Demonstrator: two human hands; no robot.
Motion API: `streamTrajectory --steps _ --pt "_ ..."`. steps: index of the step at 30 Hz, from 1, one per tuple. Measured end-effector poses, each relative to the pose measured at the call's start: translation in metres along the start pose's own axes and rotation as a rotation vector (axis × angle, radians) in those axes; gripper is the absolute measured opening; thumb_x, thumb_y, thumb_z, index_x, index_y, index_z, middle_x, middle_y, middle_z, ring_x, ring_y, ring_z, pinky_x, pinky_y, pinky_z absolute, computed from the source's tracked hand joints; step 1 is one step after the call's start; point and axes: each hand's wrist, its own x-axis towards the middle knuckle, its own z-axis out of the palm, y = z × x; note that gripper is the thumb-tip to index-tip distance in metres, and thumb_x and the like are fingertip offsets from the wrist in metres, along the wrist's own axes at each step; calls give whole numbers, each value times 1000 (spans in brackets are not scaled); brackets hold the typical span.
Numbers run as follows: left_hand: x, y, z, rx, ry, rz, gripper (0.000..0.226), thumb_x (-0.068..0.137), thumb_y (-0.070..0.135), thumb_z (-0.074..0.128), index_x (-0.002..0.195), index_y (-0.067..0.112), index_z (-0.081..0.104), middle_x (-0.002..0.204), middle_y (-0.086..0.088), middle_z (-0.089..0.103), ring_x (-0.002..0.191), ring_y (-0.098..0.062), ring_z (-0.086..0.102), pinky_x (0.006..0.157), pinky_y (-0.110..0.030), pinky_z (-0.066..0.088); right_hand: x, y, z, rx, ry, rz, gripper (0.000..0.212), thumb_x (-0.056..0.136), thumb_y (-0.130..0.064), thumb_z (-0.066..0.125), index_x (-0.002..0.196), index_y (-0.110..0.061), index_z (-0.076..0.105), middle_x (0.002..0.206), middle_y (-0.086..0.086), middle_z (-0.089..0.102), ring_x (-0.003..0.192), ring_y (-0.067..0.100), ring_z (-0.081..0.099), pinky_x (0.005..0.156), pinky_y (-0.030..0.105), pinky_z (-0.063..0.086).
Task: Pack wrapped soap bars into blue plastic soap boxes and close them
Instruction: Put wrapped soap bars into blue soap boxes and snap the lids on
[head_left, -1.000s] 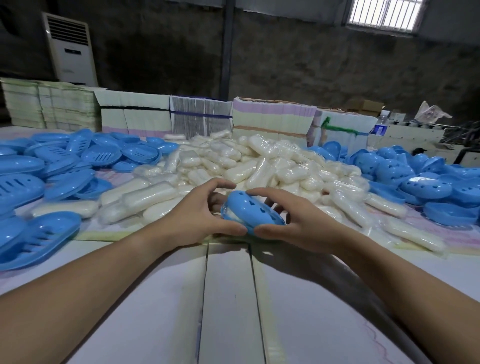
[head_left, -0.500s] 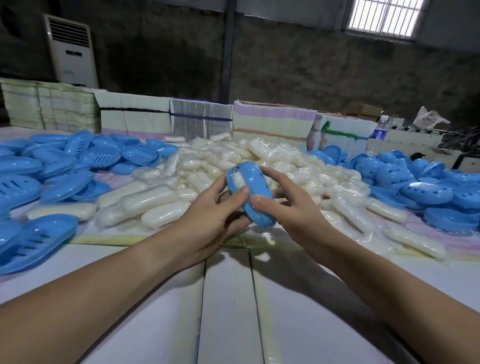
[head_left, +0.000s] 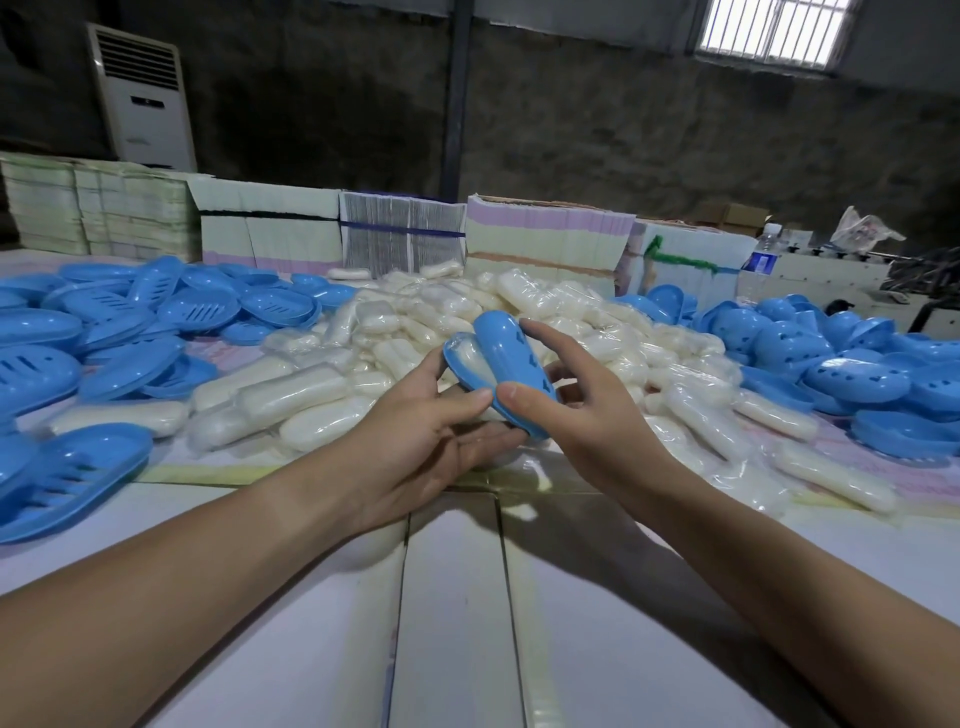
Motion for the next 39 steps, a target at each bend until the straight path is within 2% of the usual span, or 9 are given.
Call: streamTrajectory --steps 3,6,11,18,22,24,31,34,39 --pt "-2 -1 -5 144 17 39 48 97 4 57 139 25 48 122 -15 72 100 -31 75 76 -32 62 -1 -3 -5 61 -94 25 54 73 -43 70 124 -51 56 100 2 59 73 7 62 66 17 51" --pt "-3 -2 -8 232 60 83 59 84 15 70 137 30 50 124 -13 71 95 -35 76 65 -29 61 -2 -6 -8 90 -131 15 51 74 -41 69 121 -52 55 101 5 61 76 12 63 70 20 54" --pt "-2 0 -10 256 80 86 65 77 25 75 136 38 52 125 -4 69 101 -30 75 68 -29 60 -3 -9 -7 130 -133 18 59 74 -39 69 130 -42 54 105 11 61 77 13 64 69 22 55" --pt "-2 -1 -7 153 146 84 63 79 23 73 137 21 49 125 -9 71 103 -30 74 72 -29 61 -3 -10 -5 116 -87 12 57 74 -41 67 130 -42 55 102 11 60 72 11 59 67 17 51" --pt "-1 0 -8 81 150 74 56 84 17 70 136 13 50 121 -12 73 105 -28 74 80 -33 62 -3 -10 -7 126 -92 29 56 75 -44 67 130 -44 54 109 15 60 76 18 62 69 22 53" --pt "0 1 -8 55 151 79 54 84 16 71 135 13 52 124 -15 71 108 -29 73 87 -36 61 -3 -10 -6 136 -93 33 56 76 -45 66 131 -45 54 108 16 60 73 12 61 64 18 50" --pt "1 2 -5 7 216 124 61 76 18 74 132 12 52 129 -21 66 109 -31 72 85 -34 62 0 -10 -6 206 -104 84 42 76 -49 67 116 -61 57 98 9 63 74 6 61 63 16 48" --pt "1 2 -4 15 246 137 64 73 19 76 132 12 52 134 -24 62 110 -32 72 85 -34 62 1 -10 -8 173 -73 92 41 76 -52 66 114 -64 55 107 13 62 83 14 63 69 21 49" --pt "0 -1 -5 65 225 106 59 74 19 76 128 15 53 121 -22 62 98 -25 76 75 -29 61 -2 -8 -6 170 -124 52 51 77 -42 68 127 -46 57 112 18 59 90 29 65 77 30 57"
